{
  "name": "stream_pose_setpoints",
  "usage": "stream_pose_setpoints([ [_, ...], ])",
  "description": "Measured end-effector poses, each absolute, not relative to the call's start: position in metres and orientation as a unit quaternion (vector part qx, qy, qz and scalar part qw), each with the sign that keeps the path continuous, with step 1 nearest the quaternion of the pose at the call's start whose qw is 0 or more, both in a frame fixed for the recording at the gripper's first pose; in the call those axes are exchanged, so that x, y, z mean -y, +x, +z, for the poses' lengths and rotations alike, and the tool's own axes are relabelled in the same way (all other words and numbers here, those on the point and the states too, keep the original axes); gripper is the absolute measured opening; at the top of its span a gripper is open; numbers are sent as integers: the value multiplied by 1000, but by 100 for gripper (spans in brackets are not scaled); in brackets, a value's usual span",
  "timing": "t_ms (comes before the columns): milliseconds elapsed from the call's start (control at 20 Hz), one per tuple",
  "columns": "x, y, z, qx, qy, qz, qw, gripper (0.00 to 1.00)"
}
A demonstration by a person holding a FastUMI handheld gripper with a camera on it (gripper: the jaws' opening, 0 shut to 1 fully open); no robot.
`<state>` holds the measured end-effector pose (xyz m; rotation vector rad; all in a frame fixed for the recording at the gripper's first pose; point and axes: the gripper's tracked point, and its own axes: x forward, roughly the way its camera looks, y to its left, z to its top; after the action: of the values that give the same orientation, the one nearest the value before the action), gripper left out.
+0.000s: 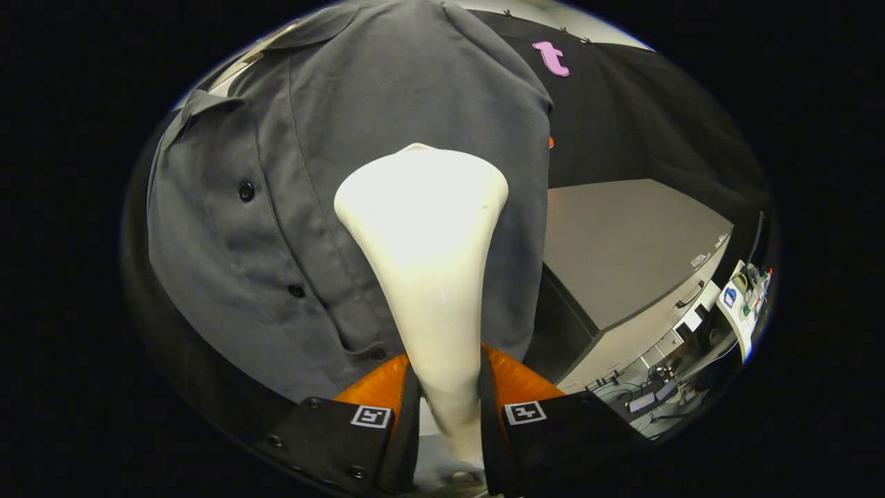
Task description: Iron the clothes twice with a garment steamer, once on the left side and once on the right side.
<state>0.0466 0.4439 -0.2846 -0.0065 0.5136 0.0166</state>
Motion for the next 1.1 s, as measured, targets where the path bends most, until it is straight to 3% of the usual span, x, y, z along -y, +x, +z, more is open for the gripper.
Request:
stream_pose_setpoints([
  [1100,-410,30,-373,-333,-6,-8,943,46],
])
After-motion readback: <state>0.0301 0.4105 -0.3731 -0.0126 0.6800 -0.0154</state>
